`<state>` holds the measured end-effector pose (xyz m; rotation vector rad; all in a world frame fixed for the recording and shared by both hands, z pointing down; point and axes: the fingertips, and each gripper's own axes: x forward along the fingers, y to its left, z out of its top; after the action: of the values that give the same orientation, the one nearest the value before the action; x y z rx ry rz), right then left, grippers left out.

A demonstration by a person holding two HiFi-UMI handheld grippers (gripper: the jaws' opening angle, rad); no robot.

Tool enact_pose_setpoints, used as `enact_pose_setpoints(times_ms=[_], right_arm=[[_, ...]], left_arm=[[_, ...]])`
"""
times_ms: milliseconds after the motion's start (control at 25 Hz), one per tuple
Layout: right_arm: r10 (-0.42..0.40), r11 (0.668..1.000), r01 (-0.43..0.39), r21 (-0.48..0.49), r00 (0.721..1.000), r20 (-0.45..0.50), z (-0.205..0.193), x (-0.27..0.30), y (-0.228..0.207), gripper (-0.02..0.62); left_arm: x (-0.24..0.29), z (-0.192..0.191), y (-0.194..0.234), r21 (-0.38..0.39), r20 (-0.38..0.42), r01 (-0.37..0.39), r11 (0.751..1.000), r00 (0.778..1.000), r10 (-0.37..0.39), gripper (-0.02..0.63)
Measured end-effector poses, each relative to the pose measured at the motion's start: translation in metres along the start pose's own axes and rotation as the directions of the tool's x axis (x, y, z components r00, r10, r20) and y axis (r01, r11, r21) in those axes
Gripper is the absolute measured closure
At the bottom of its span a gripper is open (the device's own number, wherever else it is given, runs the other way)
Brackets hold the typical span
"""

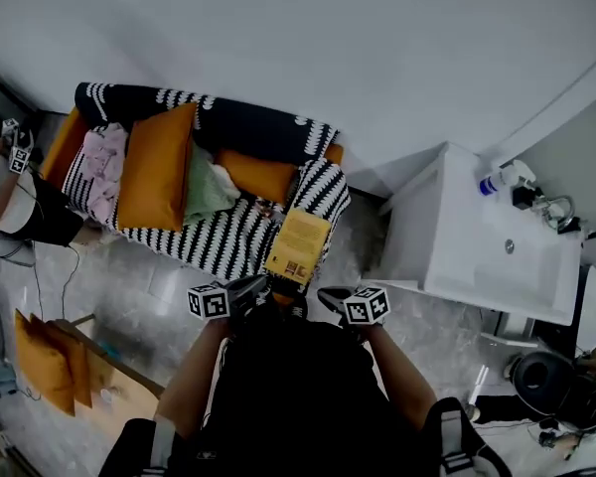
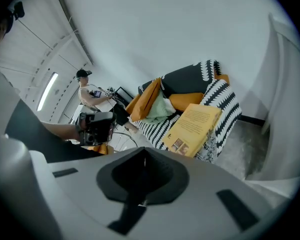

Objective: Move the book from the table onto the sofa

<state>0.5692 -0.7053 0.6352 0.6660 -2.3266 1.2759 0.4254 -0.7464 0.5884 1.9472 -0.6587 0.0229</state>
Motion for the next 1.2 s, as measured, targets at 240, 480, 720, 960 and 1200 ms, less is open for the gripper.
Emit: enact_pose_setpoints(times_ms=[240,480,720,960,1200], right_arm=[[0.001,0.999,0.001,-0.05,1.0,0.027,0.017,-0.003,-0.001,0.588],[-0.006,0.999,0.008,-0.045,0.999,0.036,0.016,-0.004,0.0,0.588],[-0.015,0.999,0.016,-0.03,0.999,0.034,0.009,-0.01,-0.002,0.588],[-0.014,1.0,0.015,-0.018,0.999,0.035,0.006,-0.014,-0.004,0.588],[-0.008,1.0,0.009,-0.019,1.0,0.022,0.003,-0.013,-0.002,0.588]], left_arm=[[-0.007,0.019,-0.012,0.003,0.081,-0.012,1.0,0.997,0.012,0.591],[-0.009,0.01,-0.015,-0.006,0.064,-0.012,1.0,0.998,0.013,0.591],[-0.005,-0.002,-0.013,-0.014,0.034,-0.014,1.0,0.999,0.015,0.591],[0.003,-0.007,-0.018,0.003,0.005,-0.003,1.0,1.0,0.003,0.591],[0.002,-0.013,-0.017,-0.013,-0.001,-0.001,1.0,1.0,0.001,0.591]])
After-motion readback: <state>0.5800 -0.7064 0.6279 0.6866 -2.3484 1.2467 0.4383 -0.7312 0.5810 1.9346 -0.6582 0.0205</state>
